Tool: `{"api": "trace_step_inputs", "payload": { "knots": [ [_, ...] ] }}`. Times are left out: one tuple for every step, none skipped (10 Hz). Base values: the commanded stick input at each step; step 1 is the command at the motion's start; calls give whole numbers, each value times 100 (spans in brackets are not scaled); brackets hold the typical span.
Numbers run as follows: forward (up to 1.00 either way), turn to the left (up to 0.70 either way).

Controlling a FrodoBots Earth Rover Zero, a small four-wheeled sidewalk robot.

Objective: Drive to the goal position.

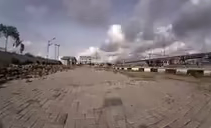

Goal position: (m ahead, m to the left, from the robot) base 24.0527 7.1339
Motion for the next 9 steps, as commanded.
{"api": "trace_step_inputs", "payload": {
  "knots": [
    [100, 0],
    [100, 0],
    [100, 0],
    [100, 0],
    [100, 0],
    [100, 0],
    [100, 6],
    [100, 20],
    [100, 27]
  ]
}}
